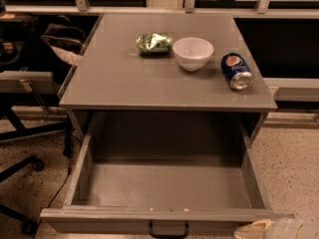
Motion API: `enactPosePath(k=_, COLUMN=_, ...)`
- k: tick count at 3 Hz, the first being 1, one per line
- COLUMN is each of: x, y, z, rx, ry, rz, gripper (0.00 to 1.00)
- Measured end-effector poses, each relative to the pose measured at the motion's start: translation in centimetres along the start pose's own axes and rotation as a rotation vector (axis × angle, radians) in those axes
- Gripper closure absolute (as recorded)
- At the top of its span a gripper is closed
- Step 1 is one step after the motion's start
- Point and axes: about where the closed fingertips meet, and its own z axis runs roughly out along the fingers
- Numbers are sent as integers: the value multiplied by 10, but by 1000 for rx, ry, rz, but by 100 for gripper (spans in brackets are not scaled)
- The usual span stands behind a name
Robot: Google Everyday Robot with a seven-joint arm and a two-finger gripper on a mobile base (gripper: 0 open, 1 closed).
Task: Close top drawer
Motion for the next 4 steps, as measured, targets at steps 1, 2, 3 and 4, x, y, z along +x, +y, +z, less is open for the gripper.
enactPosePath(k=1, x=-15, y=-11, z=11, rx=-8, ry=6, rz=-26, gripper=100)
enactPosePath(k=2, x=-33, y=-21, z=13, rx=3, ry=3, rz=-59, gripper=100)
enactPosePath(k=3, x=-63, y=-39, z=10, rx=38, ry=-8, rz=-105, gripper=100)
enactPosePath(k=4, x=-63, y=-39, z=10, rx=38, ry=-8, rz=-105, gripper=100)
